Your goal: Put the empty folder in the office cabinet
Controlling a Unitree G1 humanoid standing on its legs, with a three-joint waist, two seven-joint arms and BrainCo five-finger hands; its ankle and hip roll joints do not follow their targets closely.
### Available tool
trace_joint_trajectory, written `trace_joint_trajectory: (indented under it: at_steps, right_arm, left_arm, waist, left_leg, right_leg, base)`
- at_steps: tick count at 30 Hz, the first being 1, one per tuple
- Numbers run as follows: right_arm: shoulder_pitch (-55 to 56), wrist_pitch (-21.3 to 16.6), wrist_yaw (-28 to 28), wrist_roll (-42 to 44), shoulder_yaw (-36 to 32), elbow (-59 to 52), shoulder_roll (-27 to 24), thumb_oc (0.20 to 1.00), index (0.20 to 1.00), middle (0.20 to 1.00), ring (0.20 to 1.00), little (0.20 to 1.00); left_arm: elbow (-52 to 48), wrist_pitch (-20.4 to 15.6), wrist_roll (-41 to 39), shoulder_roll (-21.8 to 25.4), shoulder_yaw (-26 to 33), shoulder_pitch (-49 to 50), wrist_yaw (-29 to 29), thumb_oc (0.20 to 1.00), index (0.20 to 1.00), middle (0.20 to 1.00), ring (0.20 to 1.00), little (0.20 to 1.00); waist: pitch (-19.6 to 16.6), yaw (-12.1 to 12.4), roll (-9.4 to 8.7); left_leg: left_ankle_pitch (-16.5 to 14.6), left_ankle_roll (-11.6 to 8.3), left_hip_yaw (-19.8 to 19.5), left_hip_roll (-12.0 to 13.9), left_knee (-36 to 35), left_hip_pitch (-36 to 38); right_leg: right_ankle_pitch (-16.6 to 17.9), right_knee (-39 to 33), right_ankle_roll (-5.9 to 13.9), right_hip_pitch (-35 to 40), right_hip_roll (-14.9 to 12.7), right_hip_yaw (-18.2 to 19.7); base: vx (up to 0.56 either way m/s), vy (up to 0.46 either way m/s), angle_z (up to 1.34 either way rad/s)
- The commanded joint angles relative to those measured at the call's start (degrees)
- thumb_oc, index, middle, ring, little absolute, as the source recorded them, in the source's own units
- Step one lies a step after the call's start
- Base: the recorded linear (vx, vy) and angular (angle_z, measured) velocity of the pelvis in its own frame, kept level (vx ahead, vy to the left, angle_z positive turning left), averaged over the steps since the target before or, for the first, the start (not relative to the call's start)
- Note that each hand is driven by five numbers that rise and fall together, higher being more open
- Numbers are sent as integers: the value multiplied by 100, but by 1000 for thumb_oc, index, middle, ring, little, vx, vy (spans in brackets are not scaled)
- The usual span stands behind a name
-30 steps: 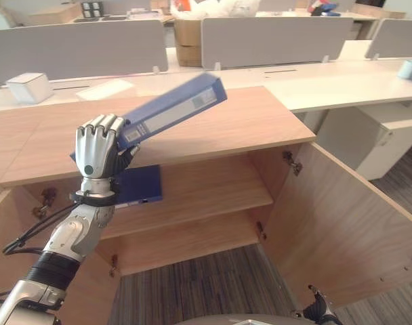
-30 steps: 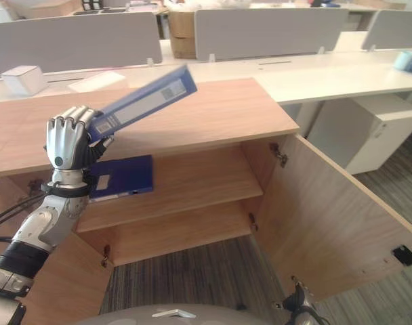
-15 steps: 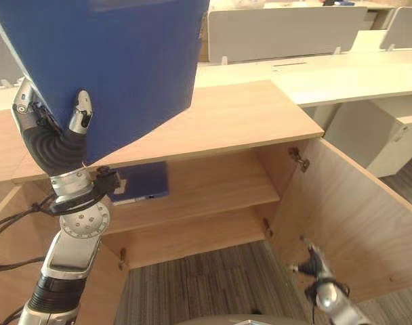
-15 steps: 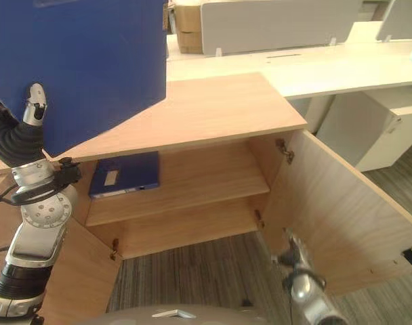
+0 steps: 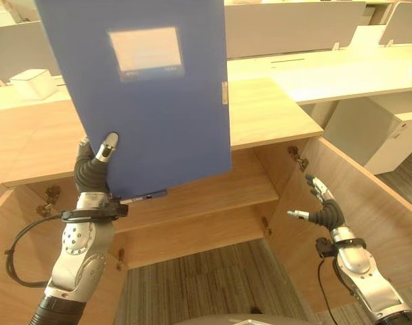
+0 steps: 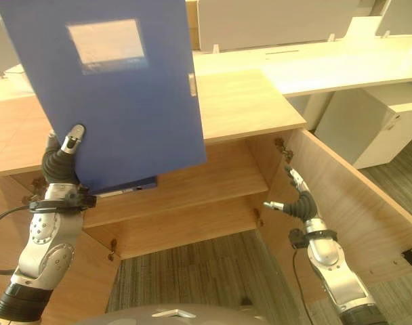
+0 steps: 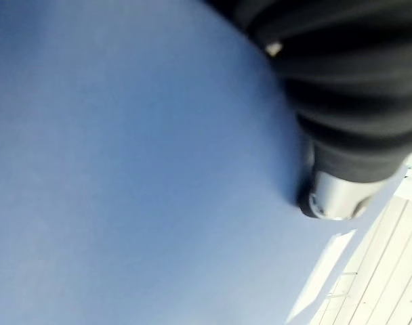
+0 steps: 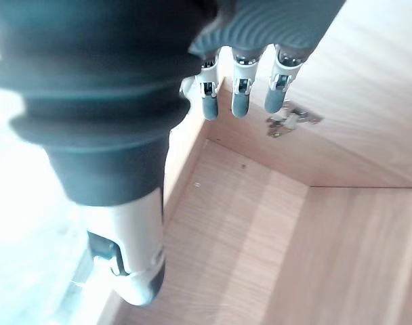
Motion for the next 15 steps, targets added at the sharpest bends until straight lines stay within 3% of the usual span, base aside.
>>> trace_joint_trajectory:
  at_steps: [1,6,15]
  right_arm:
    - [-537,-542,32,536,-400,-253,-206,1000,1000,1000,1000,1000]
    - [-1429,-802,-391,1085,-858,-746,-296,1000,1000,1000,1000,1000]
    - [-2344,-803,-626,1241,-661,-614,-658,1000,1000,1000,1000,1000]
  left_arm:
    - [-20,-281,-263,249,295,-381,-216,200,200,200,200,200]
    - [-50,-311,-379,152,344,-333,-346,200,200,200,200,200]
    - [-74,-233,-443,257,174,-316,-498,200,200,200,200,200]
  waist:
    - [-57,82,-133]
    - [-86,198,-165]
    - [-97,329,-238]
  left_leg:
    - [-519,-250,-391,327,-35,294]
    - [-533,-230,-413,331,-35,276]
    - [-520,-239,-439,347,-35,247]
  right_leg:
    - [-33,124,533,-82,-627,25]
    - [-37,109,518,-68,-636,3]
    - [-33,90,504,-49,-628,-40]
  base:
    - [0,0,0]
    - [0,0,0]
    - [-7,-7,3]
